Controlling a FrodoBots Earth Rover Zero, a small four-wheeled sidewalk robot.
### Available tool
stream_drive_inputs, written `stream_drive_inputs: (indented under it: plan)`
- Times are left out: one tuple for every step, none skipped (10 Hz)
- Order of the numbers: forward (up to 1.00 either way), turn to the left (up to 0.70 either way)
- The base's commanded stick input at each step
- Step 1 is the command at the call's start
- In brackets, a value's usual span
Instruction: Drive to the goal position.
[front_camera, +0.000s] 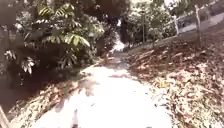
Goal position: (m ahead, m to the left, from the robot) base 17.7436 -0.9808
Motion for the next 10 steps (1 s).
stream_drive_inputs:
  plan:
    - [0.7,0.0]
    - [0.7,0.0]
    - [0.7,0.0]
    - [0.7,0.0]
    - [0.7,0.0]
    - [0.7,0.0]
    - [0.7,0.0]
    - [0.7,0.0]
    - [0.7,0.0]
    - [0.7,0.0]
